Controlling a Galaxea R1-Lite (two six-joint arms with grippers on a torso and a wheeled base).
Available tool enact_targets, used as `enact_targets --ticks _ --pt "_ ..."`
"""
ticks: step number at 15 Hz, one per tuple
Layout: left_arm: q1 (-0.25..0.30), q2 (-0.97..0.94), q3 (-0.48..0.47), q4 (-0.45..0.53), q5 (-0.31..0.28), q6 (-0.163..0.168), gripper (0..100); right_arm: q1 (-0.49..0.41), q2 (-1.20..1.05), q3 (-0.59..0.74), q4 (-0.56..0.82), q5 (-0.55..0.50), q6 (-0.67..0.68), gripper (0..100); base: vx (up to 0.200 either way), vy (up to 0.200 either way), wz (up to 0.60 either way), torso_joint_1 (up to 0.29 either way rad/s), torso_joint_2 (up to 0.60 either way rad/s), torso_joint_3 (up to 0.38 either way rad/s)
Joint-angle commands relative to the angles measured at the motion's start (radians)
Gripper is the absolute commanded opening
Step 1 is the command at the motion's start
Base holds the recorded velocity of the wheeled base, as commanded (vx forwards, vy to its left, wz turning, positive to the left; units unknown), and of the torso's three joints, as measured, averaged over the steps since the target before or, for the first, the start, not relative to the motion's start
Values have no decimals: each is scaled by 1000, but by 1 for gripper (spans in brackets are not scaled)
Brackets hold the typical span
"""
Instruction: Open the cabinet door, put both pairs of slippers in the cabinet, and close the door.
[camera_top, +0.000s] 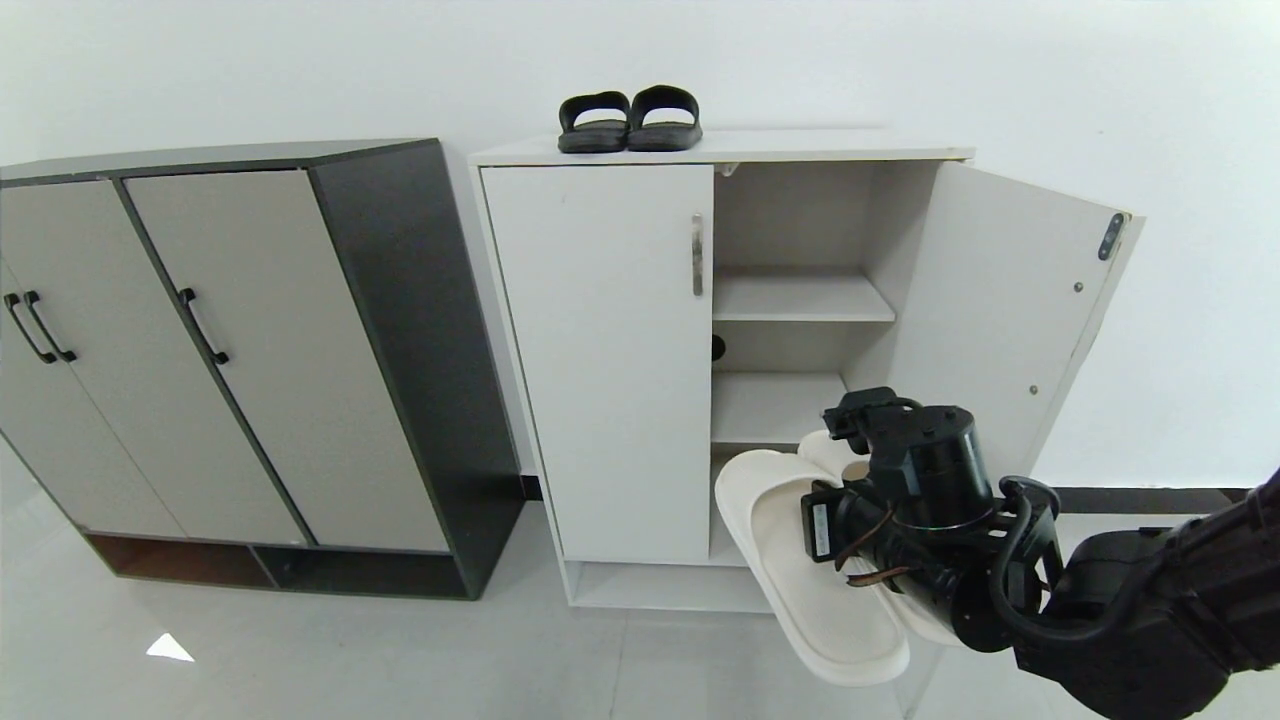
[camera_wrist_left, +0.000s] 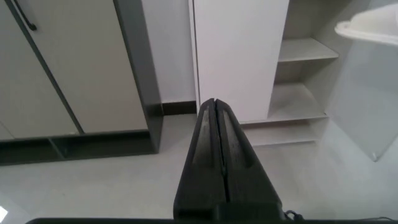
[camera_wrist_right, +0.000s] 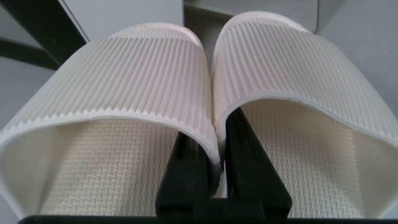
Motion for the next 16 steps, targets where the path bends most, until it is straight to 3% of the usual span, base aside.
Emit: enact_targets --ticks 1,10,16 --pt "0 -6 4 2 -2 -12 0 0 6 -7 -16 0 -2 0 0 0 0 0 0 0" --pt "0 -6 4 2 1 -19 0 0 136 -159 -94 -5 -3 0 0 0 0 0 0 0" --pt "0 -6 4 2 1 -19 0 -3 230 -231 -109 -115 0 0 -167 -167 0 4 2 2"
